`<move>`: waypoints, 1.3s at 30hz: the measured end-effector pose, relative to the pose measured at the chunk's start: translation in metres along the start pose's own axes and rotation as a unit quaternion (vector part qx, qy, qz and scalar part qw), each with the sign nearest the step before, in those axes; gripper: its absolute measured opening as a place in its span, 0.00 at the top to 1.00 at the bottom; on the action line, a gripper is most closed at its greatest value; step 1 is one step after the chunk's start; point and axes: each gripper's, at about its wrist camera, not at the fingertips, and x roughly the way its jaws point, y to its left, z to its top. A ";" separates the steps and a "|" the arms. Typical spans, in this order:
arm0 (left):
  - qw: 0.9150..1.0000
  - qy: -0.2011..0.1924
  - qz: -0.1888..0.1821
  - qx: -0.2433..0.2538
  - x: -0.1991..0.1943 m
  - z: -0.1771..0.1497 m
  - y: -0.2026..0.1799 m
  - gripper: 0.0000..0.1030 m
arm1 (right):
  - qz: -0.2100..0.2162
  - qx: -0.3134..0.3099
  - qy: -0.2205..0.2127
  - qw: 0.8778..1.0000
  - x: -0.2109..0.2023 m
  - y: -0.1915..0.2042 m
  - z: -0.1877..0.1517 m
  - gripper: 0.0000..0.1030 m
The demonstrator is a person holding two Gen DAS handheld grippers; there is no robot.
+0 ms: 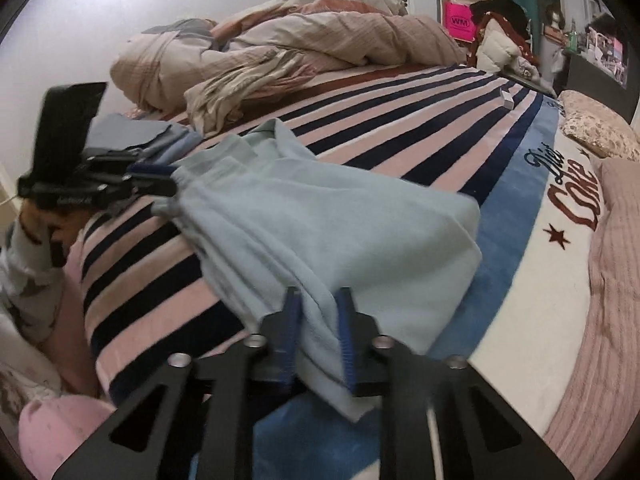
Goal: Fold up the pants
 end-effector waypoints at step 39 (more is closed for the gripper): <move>0.998 -0.015 0.065 -0.005 0.021 0.041 0.013 0.98 | -0.004 0.121 -0.131 0.984 -0.054 -0.026 -0.023 0.89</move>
